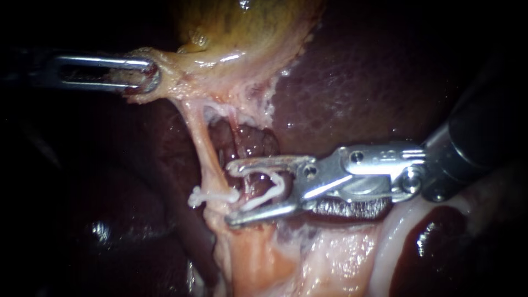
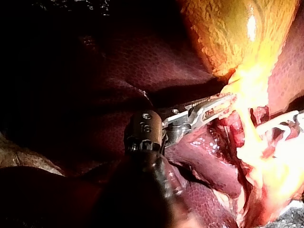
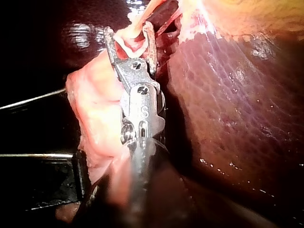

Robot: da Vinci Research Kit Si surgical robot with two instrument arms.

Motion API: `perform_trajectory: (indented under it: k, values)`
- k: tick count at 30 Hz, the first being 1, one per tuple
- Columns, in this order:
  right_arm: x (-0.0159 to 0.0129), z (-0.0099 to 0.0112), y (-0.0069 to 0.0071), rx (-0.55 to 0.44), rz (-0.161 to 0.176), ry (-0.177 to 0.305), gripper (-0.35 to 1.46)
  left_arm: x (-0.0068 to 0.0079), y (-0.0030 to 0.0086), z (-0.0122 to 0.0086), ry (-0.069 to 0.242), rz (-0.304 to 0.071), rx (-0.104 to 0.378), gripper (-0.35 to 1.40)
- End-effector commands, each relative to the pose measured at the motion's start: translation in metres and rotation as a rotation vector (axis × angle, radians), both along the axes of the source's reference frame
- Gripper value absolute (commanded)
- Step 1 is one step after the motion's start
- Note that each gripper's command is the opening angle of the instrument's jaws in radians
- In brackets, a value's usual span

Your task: Clipping second clip left tube

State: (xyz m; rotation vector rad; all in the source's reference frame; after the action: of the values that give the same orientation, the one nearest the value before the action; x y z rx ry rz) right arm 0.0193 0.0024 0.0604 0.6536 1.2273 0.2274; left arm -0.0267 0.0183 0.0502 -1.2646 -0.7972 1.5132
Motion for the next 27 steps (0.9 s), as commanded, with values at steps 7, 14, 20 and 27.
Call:
perform_trajectory:
  k: [7,14,20,27]
  values:
    - [0.0014,0.0023,0.0007,-0.003,0.002,-0.018,0.49,-0.0002,-0.0001,-0.0001,0.001,-0.001,-0.001,-0.35]
    - [0.0047,0.0017,0.0006,0.029,0.013,0.011,0.49,-0.0005,-0.0001,0.0000,0.003,-0.003,-0.001,-0.35]
    - [0.0065,0.0002,-0.0002,0.064,0.007,0.066,0.49,-0.0006,-0.0001,0.0001,0.005,-0.006,-0.002,-0.35]
    - [0.0060,-0.0017,-0.0015,0.068,-0.040,0.108,0.48,-0.0006,-0.0002,0.0001,0.005,-0.006,-0.002,-0.35]
